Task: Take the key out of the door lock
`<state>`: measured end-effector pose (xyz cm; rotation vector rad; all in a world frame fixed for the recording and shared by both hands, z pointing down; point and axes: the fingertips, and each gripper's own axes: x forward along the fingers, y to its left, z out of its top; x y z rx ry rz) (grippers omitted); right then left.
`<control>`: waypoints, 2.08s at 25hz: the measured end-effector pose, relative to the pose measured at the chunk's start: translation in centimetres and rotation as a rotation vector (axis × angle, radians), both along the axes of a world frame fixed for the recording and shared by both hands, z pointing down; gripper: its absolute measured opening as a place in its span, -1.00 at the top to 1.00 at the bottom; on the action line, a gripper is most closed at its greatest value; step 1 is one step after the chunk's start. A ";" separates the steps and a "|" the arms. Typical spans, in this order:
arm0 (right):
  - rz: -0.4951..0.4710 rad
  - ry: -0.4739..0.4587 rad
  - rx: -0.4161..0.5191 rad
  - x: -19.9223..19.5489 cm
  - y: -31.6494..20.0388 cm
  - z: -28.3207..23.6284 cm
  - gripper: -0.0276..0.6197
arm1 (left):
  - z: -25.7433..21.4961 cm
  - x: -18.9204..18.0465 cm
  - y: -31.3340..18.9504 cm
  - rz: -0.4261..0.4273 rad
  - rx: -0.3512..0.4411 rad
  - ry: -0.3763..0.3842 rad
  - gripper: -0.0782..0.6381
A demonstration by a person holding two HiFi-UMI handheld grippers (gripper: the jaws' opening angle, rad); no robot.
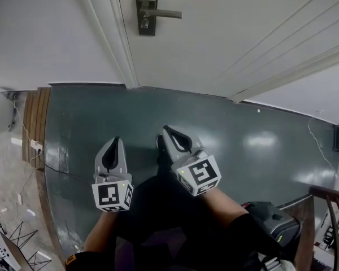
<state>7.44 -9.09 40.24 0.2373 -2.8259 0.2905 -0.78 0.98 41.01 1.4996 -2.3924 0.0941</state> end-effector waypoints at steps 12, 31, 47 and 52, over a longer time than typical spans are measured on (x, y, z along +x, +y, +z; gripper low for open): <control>-0.033 -0.043 0.005 -9.6 -11.2 -2.0 0.94 | -1.6 -8.1 -10.0 -0.031 -0.003 -0.051 0.73; 0.411 -0.171 -0.341 -19.7 -19.3 -0.9 0.82 | -2.7 -22.6 -18.7 0.368 0.046 -0.105 0.73; 0.620 -0.451 -0.830 -22.7 -21.3 2.5 0.56 | -0.8 -26.2 -21.9 0.635 0.030 -0.110 0.73; 0.549 -0.548 -0.911 -23.9 -22.4 2.0 0.56 | -0.5 -26.0 -22.1 0.624 -0.005 -0.119 0.73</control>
